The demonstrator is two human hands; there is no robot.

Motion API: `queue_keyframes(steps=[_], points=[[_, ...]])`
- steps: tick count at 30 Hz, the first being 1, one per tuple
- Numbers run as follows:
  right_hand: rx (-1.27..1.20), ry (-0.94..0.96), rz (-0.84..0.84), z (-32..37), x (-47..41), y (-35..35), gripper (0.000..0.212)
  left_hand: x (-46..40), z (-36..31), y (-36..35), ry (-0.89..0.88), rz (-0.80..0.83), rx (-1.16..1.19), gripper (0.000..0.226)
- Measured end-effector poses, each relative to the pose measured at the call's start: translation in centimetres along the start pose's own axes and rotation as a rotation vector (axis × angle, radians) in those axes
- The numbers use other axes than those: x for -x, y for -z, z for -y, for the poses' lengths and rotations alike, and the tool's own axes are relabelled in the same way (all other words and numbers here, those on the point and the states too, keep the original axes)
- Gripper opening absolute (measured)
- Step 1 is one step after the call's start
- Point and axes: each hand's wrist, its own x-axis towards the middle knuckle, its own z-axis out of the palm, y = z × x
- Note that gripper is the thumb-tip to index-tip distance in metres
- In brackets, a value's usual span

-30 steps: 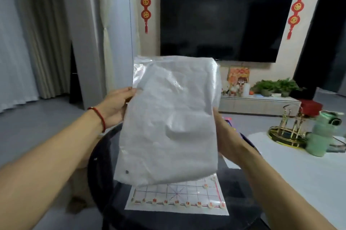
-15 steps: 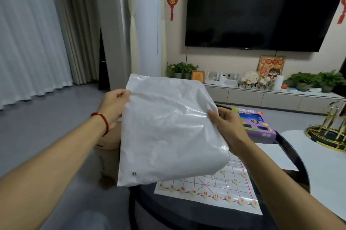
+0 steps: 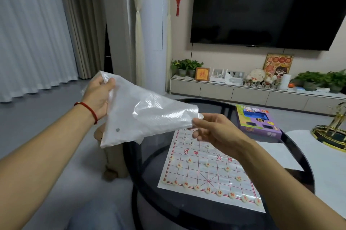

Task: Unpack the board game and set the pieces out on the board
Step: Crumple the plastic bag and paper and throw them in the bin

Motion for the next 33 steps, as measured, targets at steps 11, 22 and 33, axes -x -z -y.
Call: queue_keyframes(steps=[11, 22, 33], points=[[-0.286, -0.057, -0.092, 0.3, -2.2, -4.5, 0.025, -0.8, -3.8, 6.4, -0.096, -0.135, -0.009, 0.010], [-0.830, 0.047, -0.097, -5.6, -2.2, -9.5, 0.028, 1.2, -4.7, 8.0, -0.084, 0.023, 0.129, 0.020], [-0.141, -0.096, -0.032, -4.4, -6.7, -13.0, 0.032, 4.0, -3.6, 15.8, 0.294, 0.158, -0.182, 0.031]])
